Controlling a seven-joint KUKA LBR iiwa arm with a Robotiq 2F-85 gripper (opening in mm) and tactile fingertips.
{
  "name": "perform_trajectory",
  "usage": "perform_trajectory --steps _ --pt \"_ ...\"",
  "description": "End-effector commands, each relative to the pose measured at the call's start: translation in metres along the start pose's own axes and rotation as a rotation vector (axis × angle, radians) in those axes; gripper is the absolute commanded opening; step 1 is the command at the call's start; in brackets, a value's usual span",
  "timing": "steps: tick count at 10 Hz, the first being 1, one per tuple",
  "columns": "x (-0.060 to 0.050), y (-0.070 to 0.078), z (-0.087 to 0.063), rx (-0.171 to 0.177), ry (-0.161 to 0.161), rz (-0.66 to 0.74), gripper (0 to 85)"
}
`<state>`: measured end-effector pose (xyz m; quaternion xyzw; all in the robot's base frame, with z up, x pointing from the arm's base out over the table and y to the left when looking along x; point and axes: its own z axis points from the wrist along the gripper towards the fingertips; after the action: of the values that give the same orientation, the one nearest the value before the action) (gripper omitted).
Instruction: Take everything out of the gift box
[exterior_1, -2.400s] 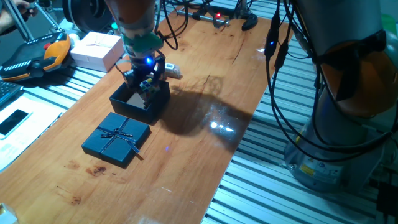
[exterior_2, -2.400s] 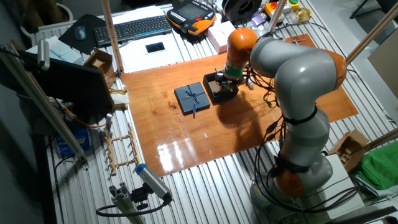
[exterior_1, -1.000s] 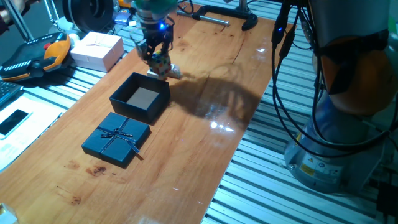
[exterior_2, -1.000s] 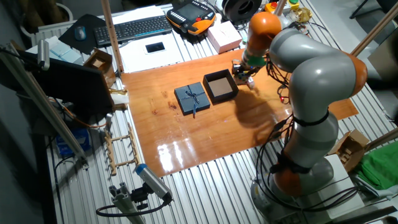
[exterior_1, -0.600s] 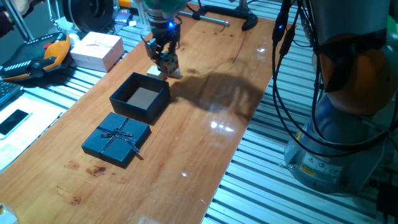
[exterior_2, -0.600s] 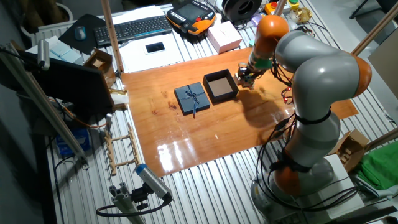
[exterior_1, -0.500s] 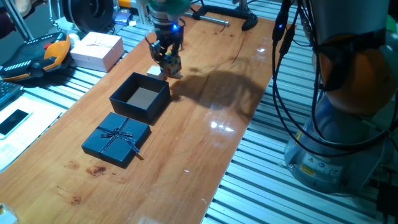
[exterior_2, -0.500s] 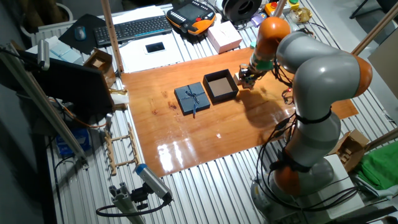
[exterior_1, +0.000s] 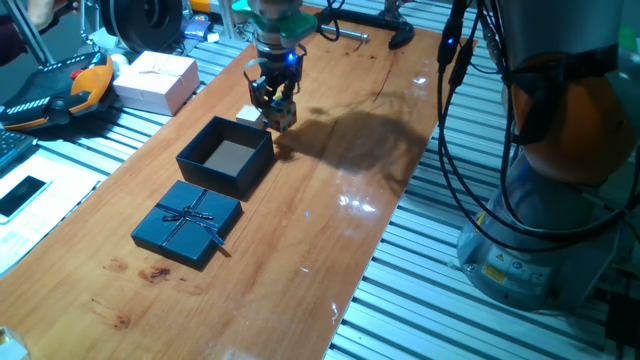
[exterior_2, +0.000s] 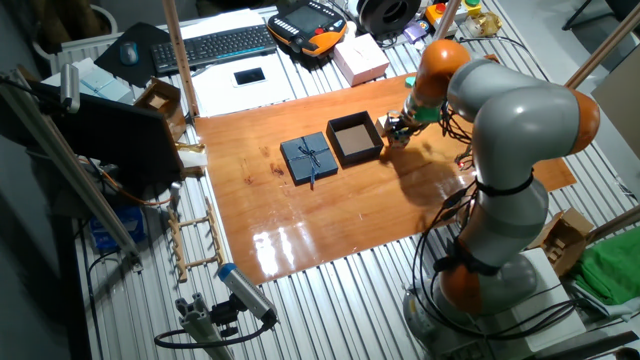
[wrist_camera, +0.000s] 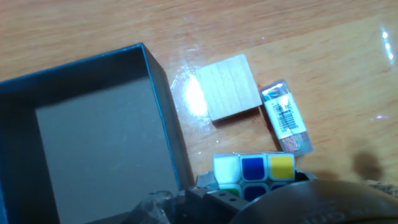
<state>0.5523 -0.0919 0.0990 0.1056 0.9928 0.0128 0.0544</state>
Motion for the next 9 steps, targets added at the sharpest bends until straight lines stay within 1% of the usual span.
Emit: perform_trajectory --steps 1,4,6,7,8,9 --pt "0.0 0.0 0.004 -0.002 -0.003 0.002 1.0" --pt "0.001 -0.001 0.014 -0.008 -0.008 0.004 1.0" --pt "0.001 -0.002 0.018 -0.003 -0.015 0.0 1.0" --pt "0.001 -0.002 0.019 -0.003 -0.018 0.004 6.3" --pt "0.001 -0.002 0.02 -0.002 -0.023 0.012 14.3" --pt "0.001 -0.002 0.021 -0.003 -0.027 0.018 20.0"
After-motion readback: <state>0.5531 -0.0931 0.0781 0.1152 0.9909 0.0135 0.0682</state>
